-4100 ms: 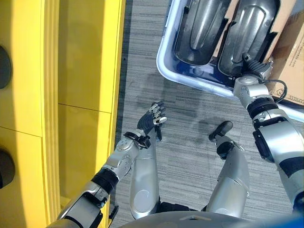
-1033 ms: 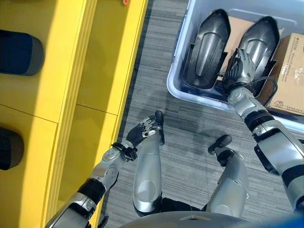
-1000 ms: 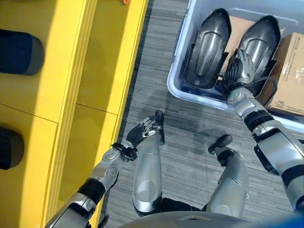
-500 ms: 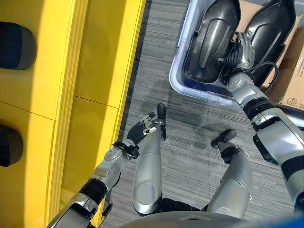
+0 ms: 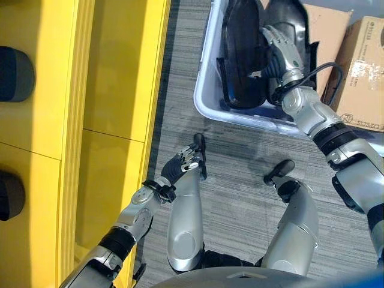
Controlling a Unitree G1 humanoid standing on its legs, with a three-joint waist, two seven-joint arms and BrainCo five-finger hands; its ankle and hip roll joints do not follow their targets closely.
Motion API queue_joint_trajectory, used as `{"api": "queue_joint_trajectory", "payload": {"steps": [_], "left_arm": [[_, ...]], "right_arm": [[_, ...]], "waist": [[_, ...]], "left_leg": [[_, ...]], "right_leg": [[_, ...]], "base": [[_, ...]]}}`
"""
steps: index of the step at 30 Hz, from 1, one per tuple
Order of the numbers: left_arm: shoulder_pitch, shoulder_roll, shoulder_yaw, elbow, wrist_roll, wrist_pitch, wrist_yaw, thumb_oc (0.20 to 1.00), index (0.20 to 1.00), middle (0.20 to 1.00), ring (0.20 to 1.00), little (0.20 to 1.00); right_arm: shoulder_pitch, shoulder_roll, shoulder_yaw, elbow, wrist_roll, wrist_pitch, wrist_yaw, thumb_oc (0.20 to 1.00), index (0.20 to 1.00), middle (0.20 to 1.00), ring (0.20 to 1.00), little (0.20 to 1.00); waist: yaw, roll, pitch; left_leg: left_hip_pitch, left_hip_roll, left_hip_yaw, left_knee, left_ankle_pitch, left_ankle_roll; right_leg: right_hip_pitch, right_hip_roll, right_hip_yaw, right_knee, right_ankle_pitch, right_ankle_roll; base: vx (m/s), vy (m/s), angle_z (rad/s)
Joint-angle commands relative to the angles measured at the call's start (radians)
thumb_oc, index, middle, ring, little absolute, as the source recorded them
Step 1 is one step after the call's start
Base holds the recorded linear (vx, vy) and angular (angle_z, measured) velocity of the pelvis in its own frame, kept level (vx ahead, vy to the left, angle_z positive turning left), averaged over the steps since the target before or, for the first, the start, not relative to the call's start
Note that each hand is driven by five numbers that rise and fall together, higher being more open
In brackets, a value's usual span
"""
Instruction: Move parts from the plastic box to the shelf.
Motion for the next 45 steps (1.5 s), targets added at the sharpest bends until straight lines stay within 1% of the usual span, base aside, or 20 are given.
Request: {"api": "queue_joint_trajectory", "payload": {"steps": [1, 2, 3, 4, 6, 8, 14, 19, 22, 24, 28, 29, 31, 35, 36, 37, 39, 41, 43, 45], "left_arm": [[0.057, 0.03, -0.057, -0.081, -0.018, -0.025, -0.032, 1.0, 1.0, 1.0, 1.0, 1.0], [0.055, 0.028, -0.059, -0.072, -0.017, -0.03, -0.035, 1.0, 1.0, 1.0, 1.0, 1.0], [0.051, 0.017, -0.068, -0.057, -0.02, -0.044, -0.036, 1.0, 1.0, 1.0, 1.0, 1.0], [0.051, 0.017, -0.069, -0.056, -0.02, -0.045, -0.036, 1.0, 1.0, 1.0, 1.0, 1.0], [0.047, 0.013, -0.081, -0.056, -0.02, -0.045, -0.025, 1.0, 1.0, 1.0, 1.0, 1.0], [0.042, 0.009, -0.089, -0.062, -0.021, -0.042, -0.01, 1.0, 1.0, 1.0, 1.0, 1.0], [0.028, -0.014, -0.095, -0.058, -0.027, -0.042, 0.017, 1.0, 1.0, 1.0, 1.0, 1.0], [0.015, -0.018, -0.098, -0.041, -0.038, -0.042, 0.027, 1.0, 1.0, 1.0, 1.0, 1.0], [0.011, -0.023, -0.094, -0.041, -0.037, -0.032, 0.028, 1.0, 1.0, 1.0, 1.0, 1.0], [0.011, -0.026, -0.094, -0.04, -0.035, -0.03, 0.03, 1.0, 1.0, 1.0, 1.0, 1.0], [0.002, -0.028, -0.089, -0.038, -0.035, -0.016, 0.033, 1.0, 1.0, 1.0, 1.0, 1.0], [0.003, -0.03, -0.085, -0.037, -0.031, -0.014, 0.032, 1.0, 1.0, 1.0, 1.0, 1.0], [0.006, -0.033, -0.078, -0.036, -0.03, -0.011, 0.033, 1.0, 1.0, 1.0, 1.0, 1.0], [0.002, -0.022, -0.078, -0.053, -0.03, 0.013, 0.044, 1.0, 1.0, 1.0, 1.0, 1.0], [0.001, -0.02, -0.077, -0.053, -0.032, 0.026, 0.042, 1.0, 1.0, 1.0, 1.0, 1.0], [0.001, -0.02, -0.077, -0.053, -0.032, 0.026, 0.042, 1.0, 1.0, 1.0, 1.0, 1.0], [0.002, -0.018, -0.078, -0.056, -0.022, 0.032, 0.037, 1.0, 1.0, 1.0, 1.0, 1.0], [0.001, -0.02, -0.079, -0.056, -0.024, 0.028, 0.04, 1.0, 1.0, 1.0, 1.0, 1.0], [0.001, -0.018, -0.076, -0.067, -0.034, 0.031, 0.049, 1.0, 1.0, 1.0, 1.0, 1.0], [-0.001, -0.023, -0.075, -0.074, -0.024, 0.041, 0.057, 1.0, 1.0, 1.0, 1.0, 1.0]], "right_arm": [[0.004, 0.034, 0.051, -0.04, -0.103, -0.045, -0.045, 1.0, 1.0, 1.0, 1.0, 1.0], [0.005, 0.036, 0.05, -0.03, -0.119, -0.029, -0.095, 1.0, 1.0, 1.0, 1.0, 1.0], [0.005, 0.042, 0.023, 0.003, -0.1, -0.059, -0.238, 1.0, 1.0, 1.0, 1.0, 1.0], [0.006, 0.043, 0.021, 0.003, -0.099, -0.065, -0.248, 1.0, 1.0, 1.0, 1.0, 1.0], [0.026, 0.051, -0.049, -0.01, -0.083, -0.101, -0.356, 1.0, 1.0, 1.0, 1.0, 1.0], [0.048, 0.052, -0.106, -0.036, -0.068, -0.11, -0.389, 1.0, 1.0, 1.0, 1.0, 1.0], [0.091, 0.059, -0.158, -0.084, -0.033, -0.05, -0.38, 1.0, 1.0, 1.0, 1.0, 1.0], [0.114, 0.056, -0.2, -0.075, 0.031, -0.054, -0.421, 1.0, 1.0, 1.0, 1.0, 1.0], [0.126, 0.057, -0.227, -0.075, 0.03, -0.058, -0.425, 1.0, 1.0, 1.0, 1.0, 1.0], [0.128, 0.059, -0.237, -0.079, 0.026, -0.043, -0.433, 1.0, 1.0, 1.0, 1.0, 1.0], [0.125, 0.056, -0.251, -0.048, 0.128, -0.009, -0.364, 1.0, 1.0, 1.0, 1.0, 1.0], [0.126, 0.055, -0.25, -0.04, 0.142, -0.012, -0.356, 1.0, 1.0, 1.0, 1.0, 1.0], [0.127, 0.05, -0.246, -0.033, 0.154, -0.048, -0.354, 1.0, 1.0, 1.0, 1.0, 1.0], [0.115, 0.044, -0.278, -0.025, 0.188, -0.045, -0.353, 1.0, 1.0, 1.0, 1.0, 1.0], [0.096, 0.044, -0.296, 0.002, 0.226, -0.04, -0.318, 1.0, 1.0, 1.0, 1.0, 1.0], [0.095, 0.044, -0.296, 0.002, 0.226, -0.04, -0.318, 1.0, 1.0, 1.0, 1.0, 1.0], [0.076, 0.044, -0.293, 0.052, 0.304, 0.001, -0.276, 1.0, 1.0, 1.0, 1.0, 1.0], [0.069, 0.047, -0.29, 0.076, 0.369, -0.004, -0.261, 1.0, 1.0, 1.0, 1.0, 1.0], [0.076, 0.049, -0.293, 0.089, 0.368, -0.013, -0.242, 1.0, 1.0, 1.0, 1.0, 1.0], [0.089, 0.053, -0.295, 0.094, 0.385, 0.004, -0.258, 1.0, 1.0, 1.0, 1.0, 1.0]], "waist": [[0.046, 0.037, -0.035], [0.045, 0.037, -0.035], [0.04, 0.038, -0.035], [0.04, 0.038, -0.035], [0.029, 0.036, -0.035], [0.019, 0.033, -0.035], [-0.003, 0.032, -0.035], [-0.016, 0.032, -0.035], [-0.02, 0.033, -0.035], [-0.021, 0.033, -0.035], [-0.022, 0.032, -0.035], [-0.021, 0.032, -0.035], [-0.02, 0.031, -0.035], [-0.017, 0.033, -0.035], [-0.012, 0.033, -0.035], [-0.012, 0.033, -0.035], [-0.005, 0.036, -0.035], [-0.003, 0.036, -0.035], [-0.004, 0.034, -0.035], [-0.004, 0.036, -0.035]], "left_leg": [[-0.019, 0.022, 0.01, -0.005, -0.007, 0.005], [-0.015, 0.025, 0.014, -0.007, -0.007, 0.005], [-0.003, 0.029, 0.018, -0.014, -0.005, 0.005], [-0.002, 0.029, 0.018, -0.014, -0.005, 0.005], [0.013, 0.03, 0.023, -0.02, -0.006, 0.006], [0.03, 0.03, 0.03, -0.029, -0.006, 0.005], [0.068, 0.036, 0.049, -0.052, -0.005, 0.006], [0.085, 0.042, 0.058, -0.053, -0.007, 0.006], [0.094, 0.044, 0.063, -0.053, -0.009, 0.007], [0.098, 0.045, 0.065, -0.052, -0.01, 0.007], [0.1, 0.044, 0.064, -0.048, -0.014, 0.007], [0.101, 0.044, 0.065, -0.048, -0.014, 0.007], [0.098, 0.048, 0.065, -0.045, -0.014, 0.007], [0.092, 0.046, 0.059, -0.042, -0.014, 0.005], [0.089, 0.045, 0.056, -0.037, -0.016, 0.005], [0.088, 0.045, 0.056, -0.036, -0.016, 0.005], [0.082, 0.044, 0.052, -0.032, -0.017, 0.005], [0.074, 0.046, 0.051, -0.03, -0.017, 0.005], [0.063, 0.046, 0.048, -0.029, -0.014, 0.003], [0.048, 0.046, 0.047, -0.027, -0.014, 0.004]], "right_leg": [[-0.009, -0.044, 0.034, 0.005, 0.03, 0.131], [-0.006, -0.043, 0.035, 0.003, 0.03, 0.131], [0.005, -0.039, 0.038, -0.007, 0.033, 0.132], [0.005, -0.039, 0.038, -0.007, 0.033, 0.132], [0.017, -0.036, 0.041, -0.018, 0.038, 0.136], [0.03, -0.032, 0.043, -0.035, 0.044, 0.139], [0.053, -0.022, 0.06, -0.061, 0.049, 0.142], [0.065, -0.025, 0.065, -0.056, 0.046, 0.141], [0.072, -0.026, 0.066, -0.056, 0.043, 0.142], [0.075, -0.027, 0.067, -0.054, 0.041, 0.142], [0.078, -0.027, 0.069, -0.048, 0.036, 0.14], [0.078, -0.027, 0.069, -0.047, 0.036, 0.139], [0.077, -0.028, 0.068, -0.043, 0.033, 0.137], [0.071, -0.033, 0.066, -0.026, 0.026, 0.136], [0.07, -0.035, 0.063, -0.015, 0.019, 0.134], [0.069, -0.036, 0.063, -0.015, 0.019, 0.134], [0.064, -0.04, 0.059, -0.004, 0.016, 0.131], [0.057, -0.04, 0.06, 0.0, 0.014, 0.129], [0.047, -0.039, 0.06, 0.006, 0.011, 0.128], [0.033, -0.04, 0.062, 0.011, 0.01, 0.126]], "base": [[0.0, 0.0, 0.0], [-0.03, -0.023, 0.01], [0.0, 0.0, 0.0], [0.0, 0.0, 0.0], [0.0, 0.0, 0.0], [0.0, 0.0, 0.0], [0.0, 0.017, -0.11], [0.01, 0.006, -0.06], [0.0, 0.0, 0.0], [0.02, 0.01, -0.03], [0.0, 0.0, 0.0], [0.0, 0.0, 0.0], [0.0, 0.0, 0.0], [0.01, -0.002, 0.01], [0.04, -0.006, 0.05], [0.05, -0.002, 0.09], [0.03, 0.003, 0.07], [0.02, 0.018, 0.07], [0.01, 0.013, 0.02], [0.0, 0.0, 0.0]]}}
